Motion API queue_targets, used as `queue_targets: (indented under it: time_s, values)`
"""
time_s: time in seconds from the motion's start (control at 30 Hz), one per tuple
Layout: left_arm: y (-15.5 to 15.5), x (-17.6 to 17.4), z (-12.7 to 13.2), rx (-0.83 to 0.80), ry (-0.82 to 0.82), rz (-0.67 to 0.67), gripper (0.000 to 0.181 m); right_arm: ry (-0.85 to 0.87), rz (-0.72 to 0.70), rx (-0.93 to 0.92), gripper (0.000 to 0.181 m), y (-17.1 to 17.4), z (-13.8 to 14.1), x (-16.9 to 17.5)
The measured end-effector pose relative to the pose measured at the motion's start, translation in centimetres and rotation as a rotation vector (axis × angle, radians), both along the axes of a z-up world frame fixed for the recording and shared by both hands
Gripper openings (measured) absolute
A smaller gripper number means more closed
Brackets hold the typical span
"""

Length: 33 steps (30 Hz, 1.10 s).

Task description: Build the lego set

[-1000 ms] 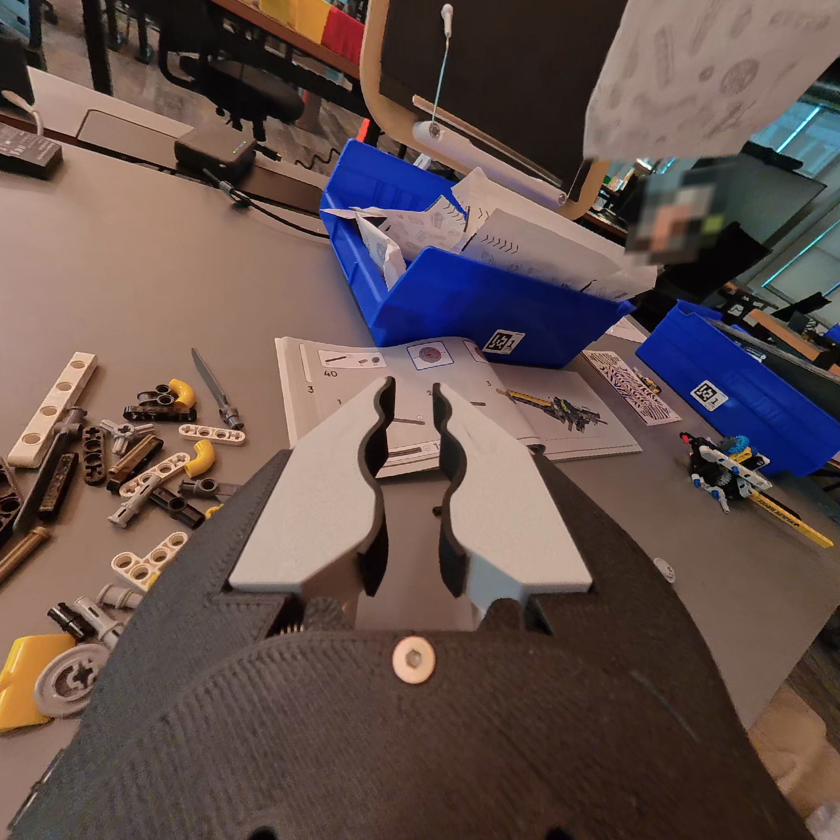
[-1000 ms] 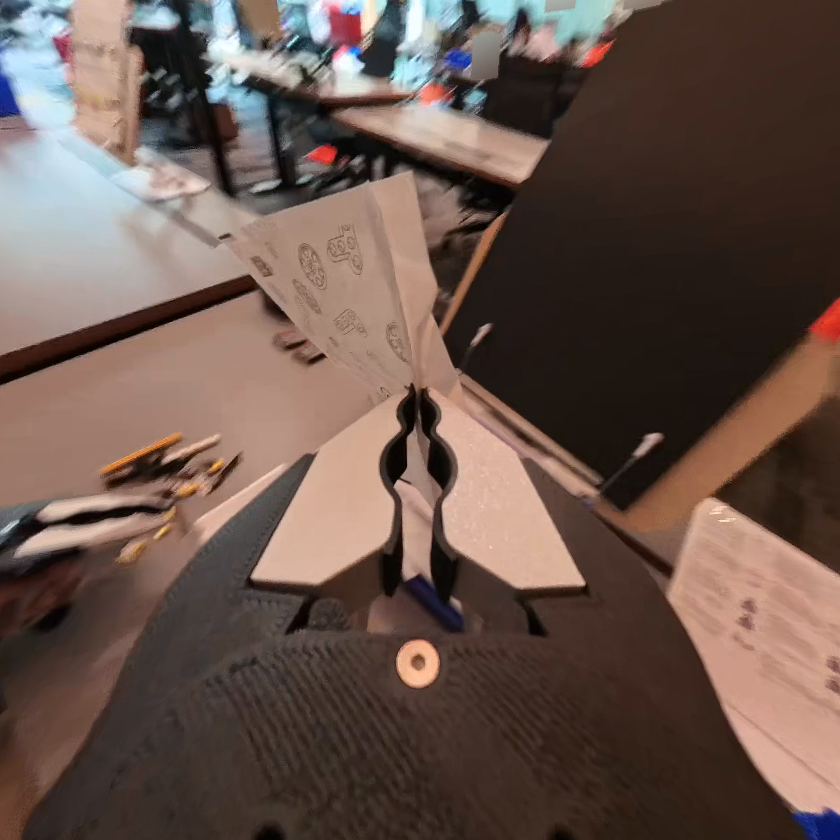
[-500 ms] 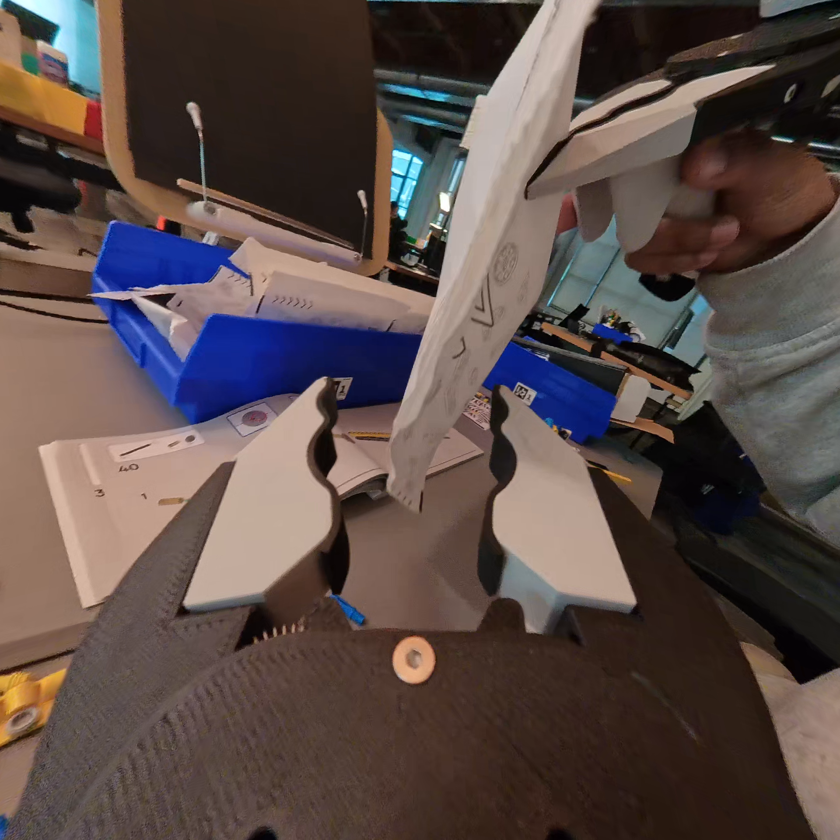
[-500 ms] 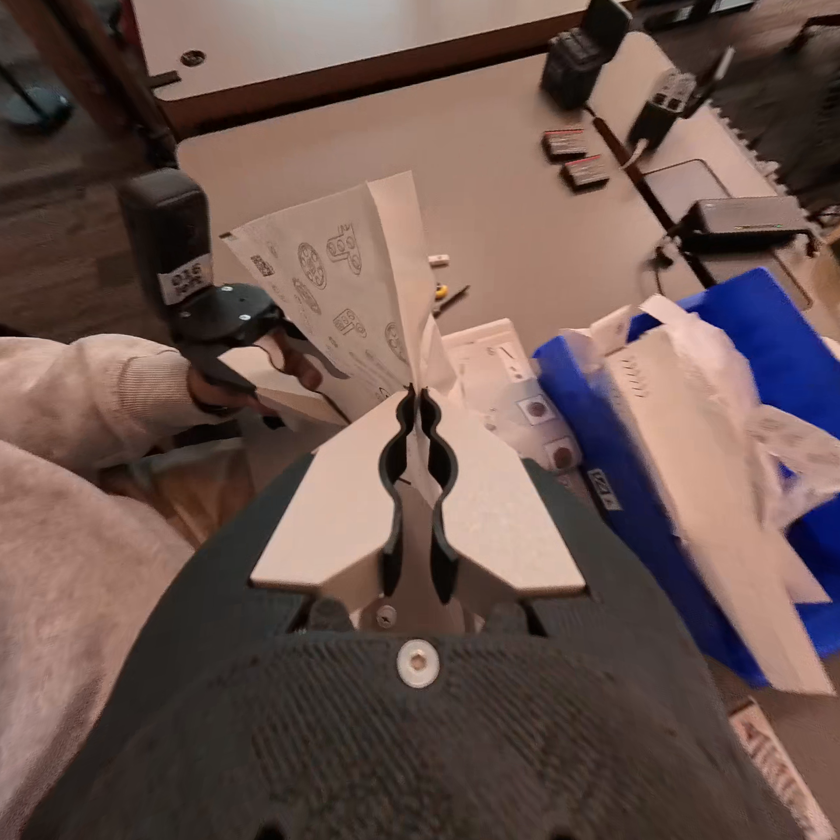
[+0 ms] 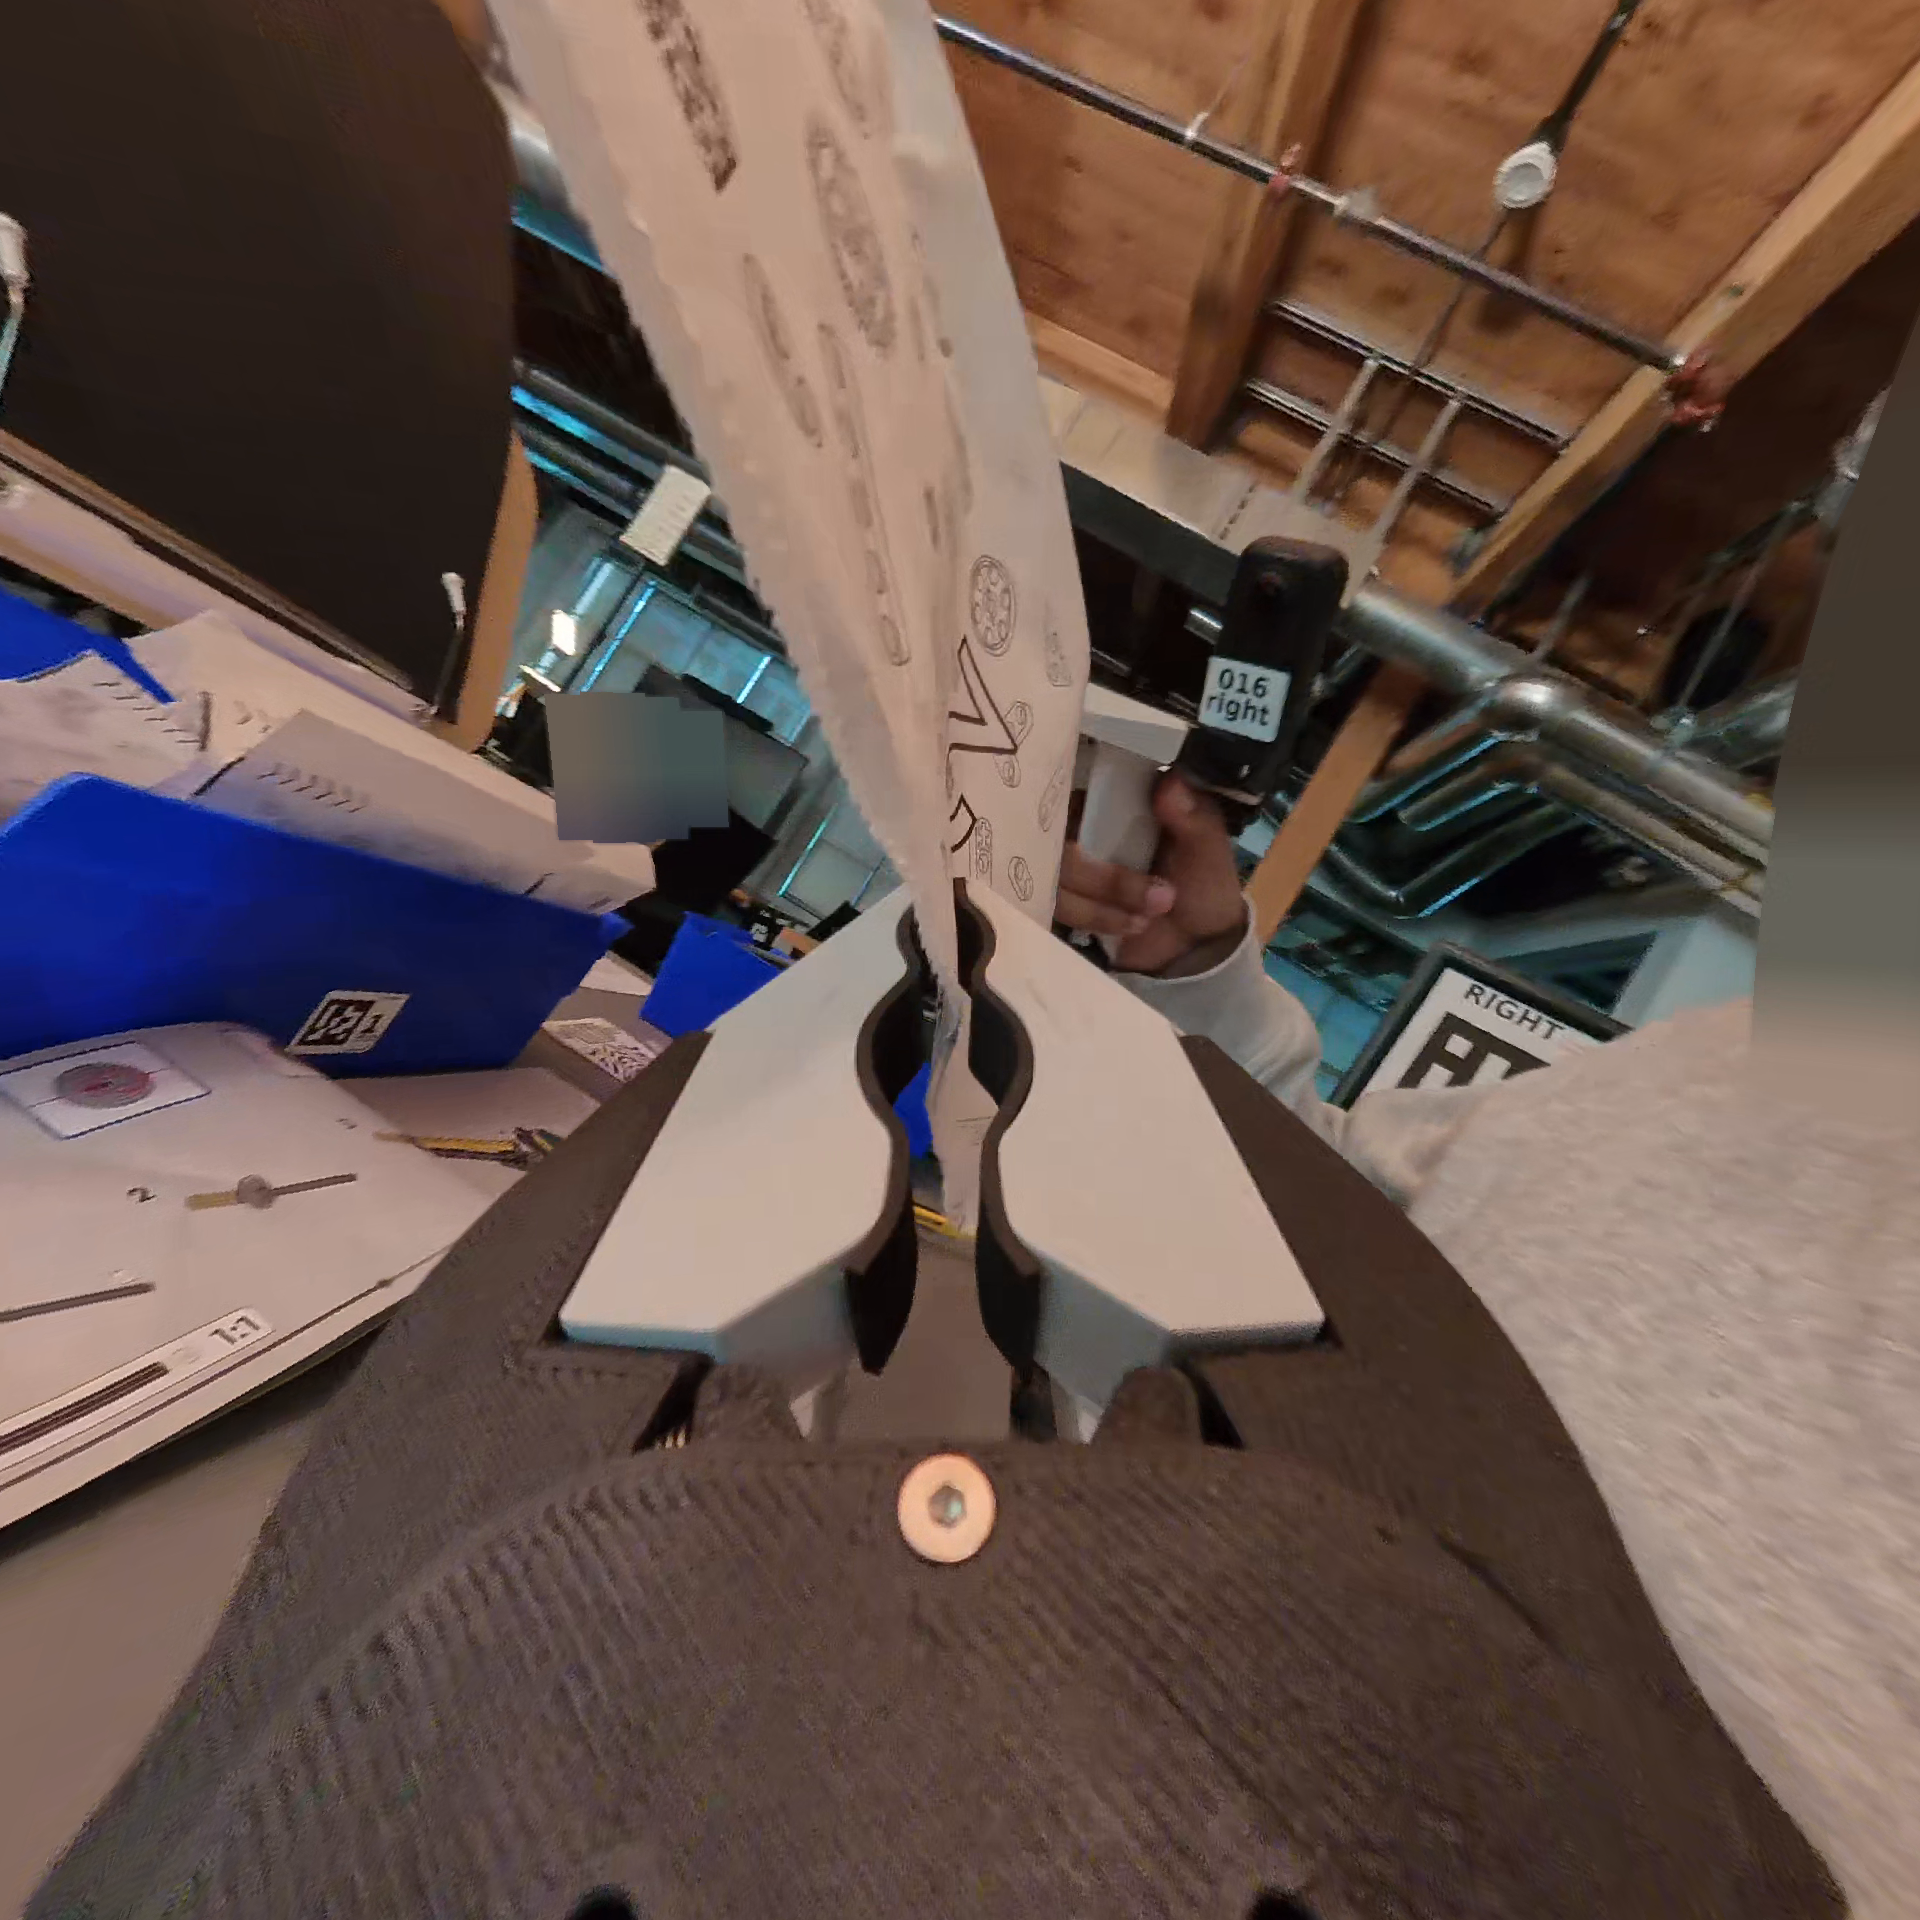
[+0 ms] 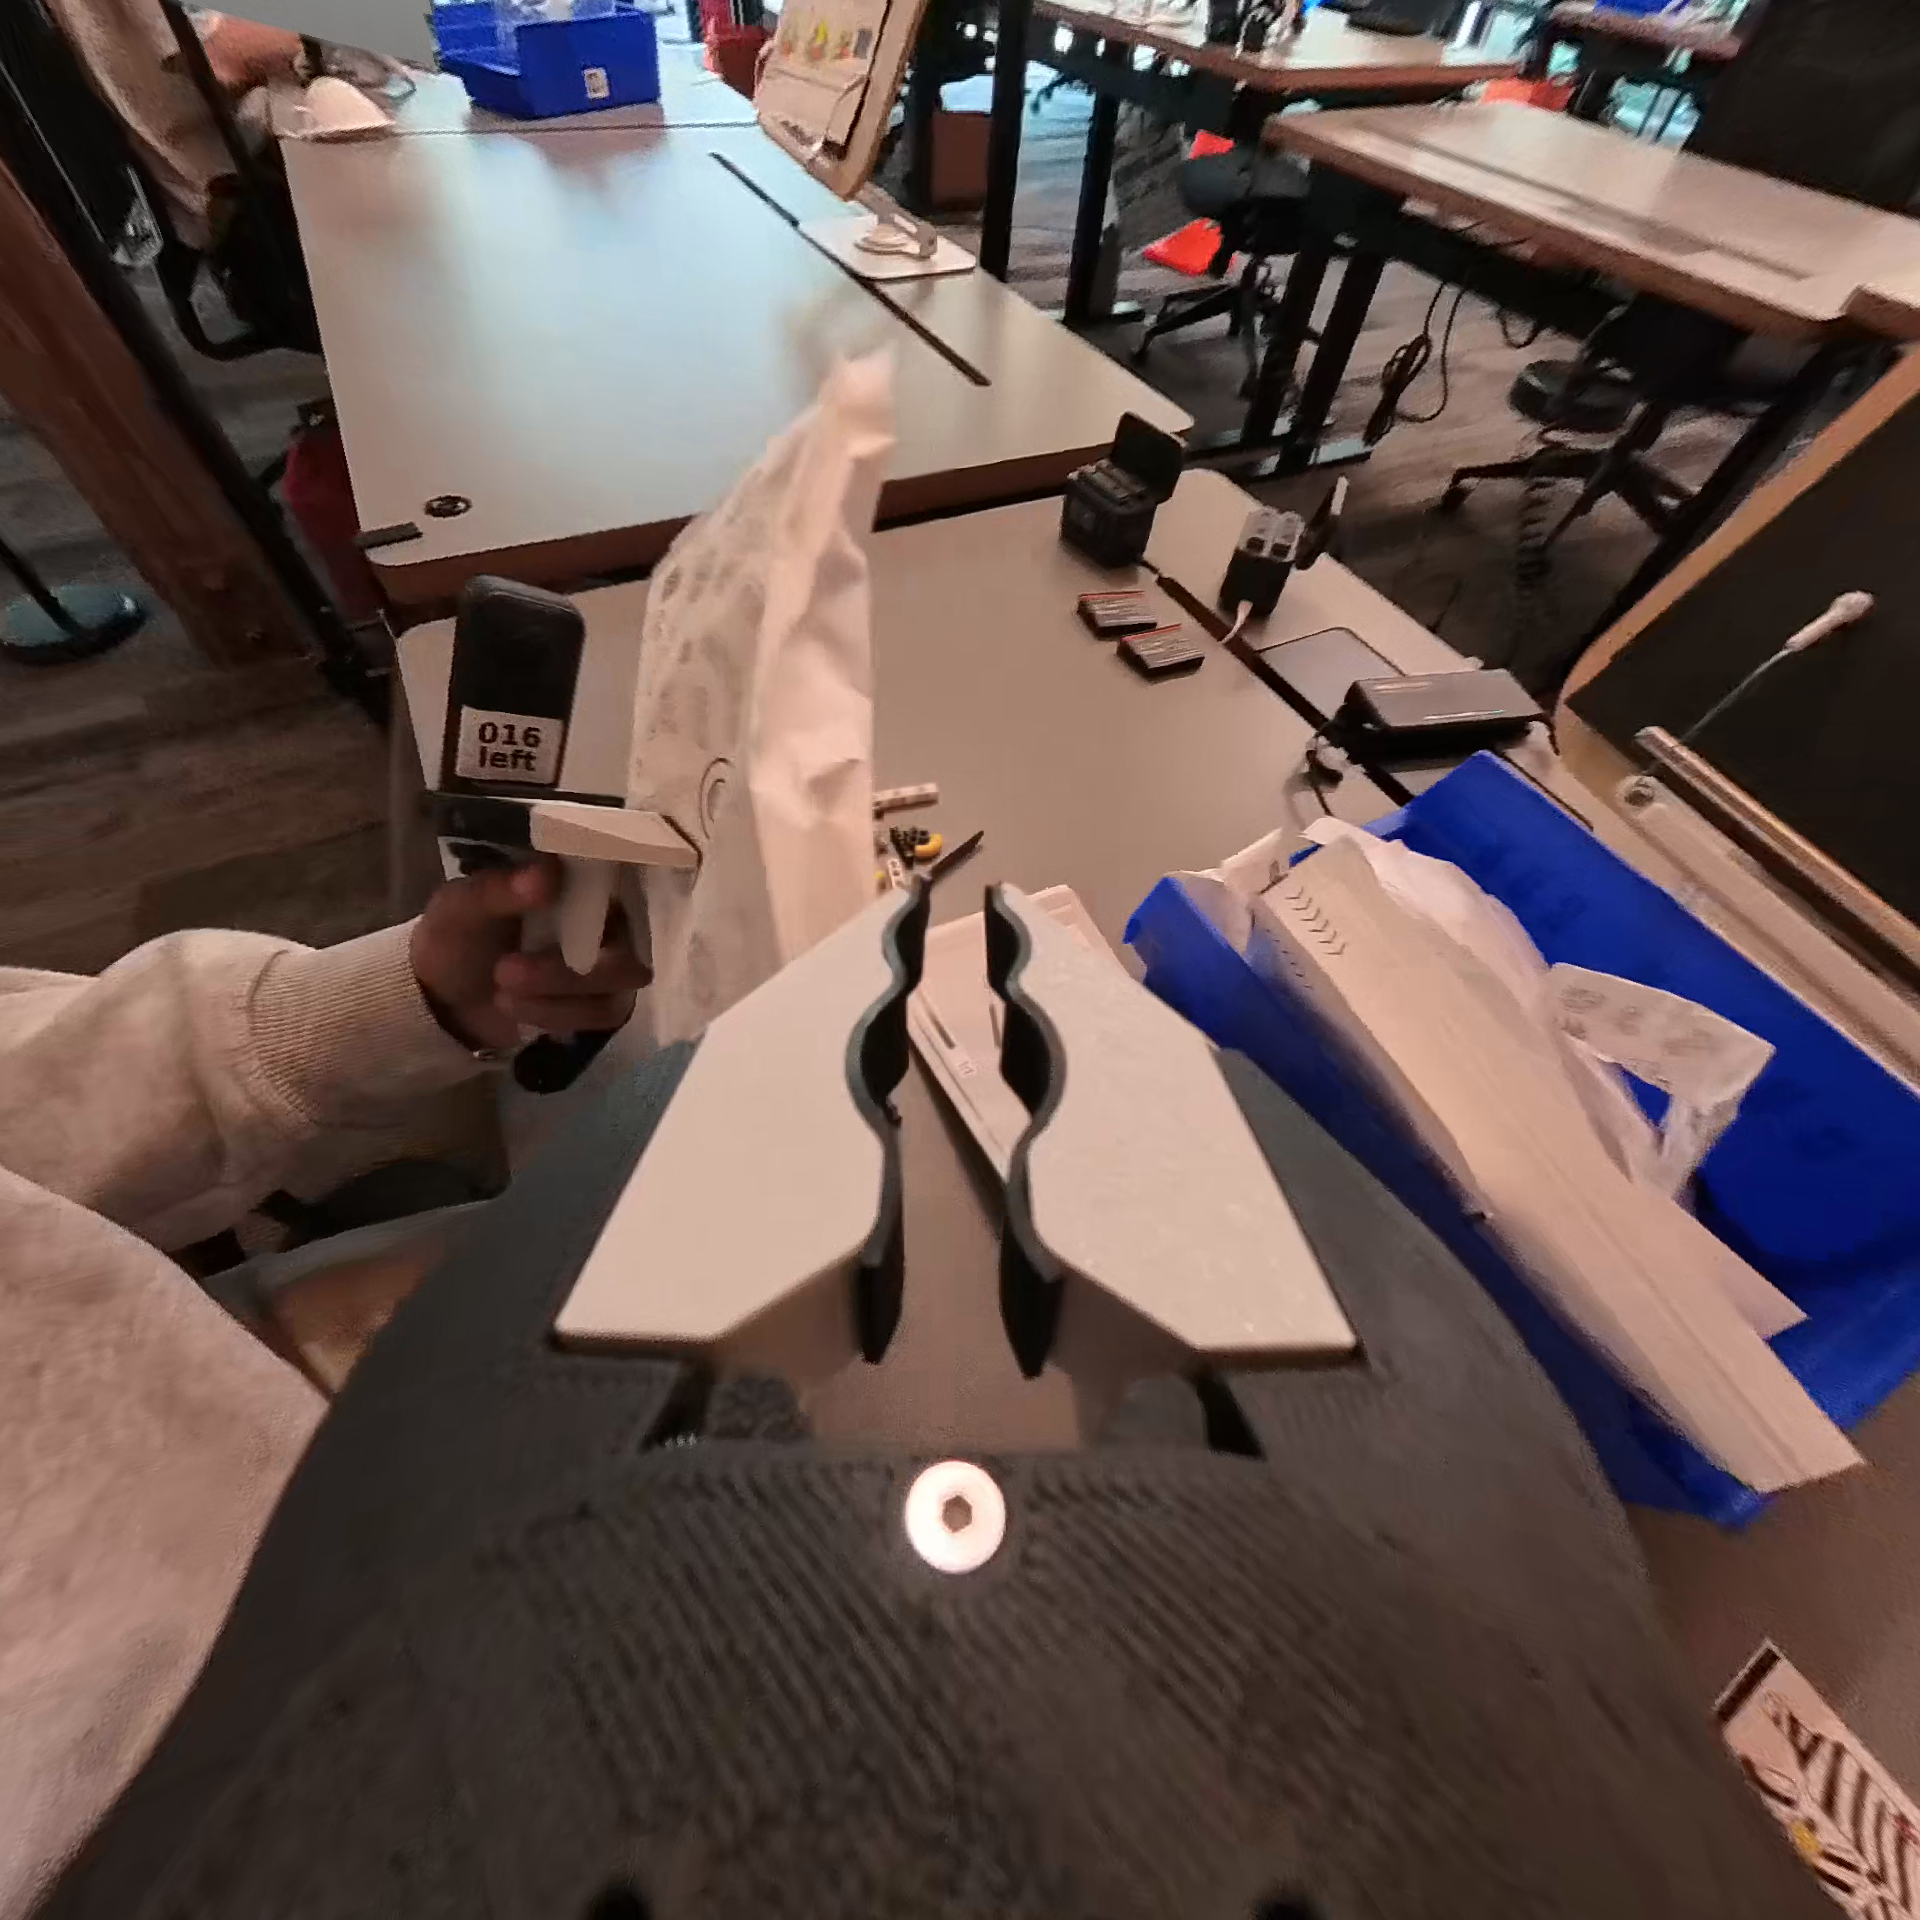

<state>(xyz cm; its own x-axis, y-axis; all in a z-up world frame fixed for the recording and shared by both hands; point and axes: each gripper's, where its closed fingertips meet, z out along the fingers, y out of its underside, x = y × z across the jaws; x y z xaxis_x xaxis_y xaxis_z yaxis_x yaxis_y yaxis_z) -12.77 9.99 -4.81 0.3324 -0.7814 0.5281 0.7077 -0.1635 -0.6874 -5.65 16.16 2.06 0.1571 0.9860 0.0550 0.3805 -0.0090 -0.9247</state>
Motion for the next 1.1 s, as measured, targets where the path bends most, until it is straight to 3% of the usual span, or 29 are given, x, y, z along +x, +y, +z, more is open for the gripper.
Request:
queue_targets:
  time_s: [0.3, 0.4, 0.47, 0.57, 0.7, 0.87, 1.03, 1.1]
  values:
    - [-2.4, 2.1, 0.8, 0.110, 0.030, -0.155, 0.000, -0.002, 0.152, -0.041, 0.018, -4.1, -1.0, 1.1]
    - [-1.7, 2.0, 0.4, 0.070, 0.035, -0.125, 0.000, 0.043, 0.129, -0.060, 0.023, -4.0, -0.1, 1.1]
    - [-0.8, 1.4, 0.0, 0.015, 0.017, -0.093, 0.000, 0.097, 0.026, 0.039, 0.020, -2.2, 1.2, 1.7]
    - [1.4, 0.5, -1.4, -0.112, 0.011, 0.012, 0.000, 0.122, 0.014, 0.187, 0.019, -2.7, 1.4, 1.7]
    - [4.0, -0.9, -3.8, -0.326, -0.094, 0.146, 0.000, -0.048, -0.043, 0.453, 0.027, -4.2, -3.9, -0.6]
    - [4.5, -0.7, -4.7, -0.416, -0.196, 0.146, 0.000, -0.288, -0.100, 0.879, 0.039, -4.6, -10.7, -3.2]
    - [4.6, -0.4, -5.3, -0.450, -0.166, 0.179, 0.000, -0.429, -0.093, 0.940, 0.051, -4.2, -14.6, -4.4]
    - [4.7, -0.2, -5.5, -0.457, -0.166, 0.175, 0.000, -0.449, -0.103, 0.960, 0.040, -3.7, -14.9, -4.6]
